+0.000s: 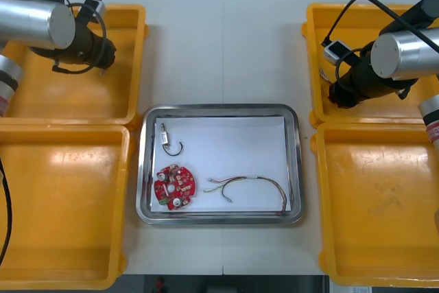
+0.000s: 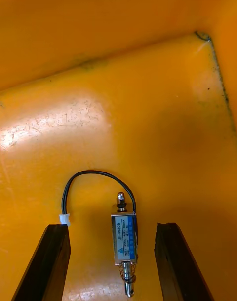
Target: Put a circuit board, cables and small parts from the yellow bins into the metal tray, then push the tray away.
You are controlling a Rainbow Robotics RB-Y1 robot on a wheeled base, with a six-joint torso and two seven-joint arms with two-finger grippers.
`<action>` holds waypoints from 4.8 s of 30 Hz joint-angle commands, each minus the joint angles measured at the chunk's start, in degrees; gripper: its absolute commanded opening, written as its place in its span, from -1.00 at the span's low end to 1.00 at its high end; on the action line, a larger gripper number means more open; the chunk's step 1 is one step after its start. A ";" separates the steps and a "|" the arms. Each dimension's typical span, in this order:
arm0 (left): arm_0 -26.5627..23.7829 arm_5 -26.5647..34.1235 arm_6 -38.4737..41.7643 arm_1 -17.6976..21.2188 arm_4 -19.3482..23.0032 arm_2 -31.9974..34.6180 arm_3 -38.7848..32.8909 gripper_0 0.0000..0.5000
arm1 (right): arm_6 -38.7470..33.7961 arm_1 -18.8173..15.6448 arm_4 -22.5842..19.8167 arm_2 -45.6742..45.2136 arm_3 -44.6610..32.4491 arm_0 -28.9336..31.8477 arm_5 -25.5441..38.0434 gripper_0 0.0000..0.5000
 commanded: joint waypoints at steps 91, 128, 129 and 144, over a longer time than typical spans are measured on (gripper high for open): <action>8.49 45.85 15.95 -3.24 -4.57 15.72 -42.87 -1.00 | -4.23 -3.34 -11.68 18.66 -48.85 -0.12 29.38 -1.00; 10.69 45.85 23.86 -6.14 -2.82 15.46 -48.40 -0.98 | -3.44 -0.88 -1.66 35.71 -30.39 -1.52 8.11 1.00; 10.78 45.85 23.86 -6.14 -2.73 15.46 -48.40 -0.99 | -3.61 -0.88 -1.49 35.63 -30.66 -1.52 8.29 1.00; 10.69 45.85 29.22 -6.14 -2.03 9.92 -51.92 -0.99 | -4.40 2.46 -2.63 22.62 -41.91 -1.52 30.87 1.00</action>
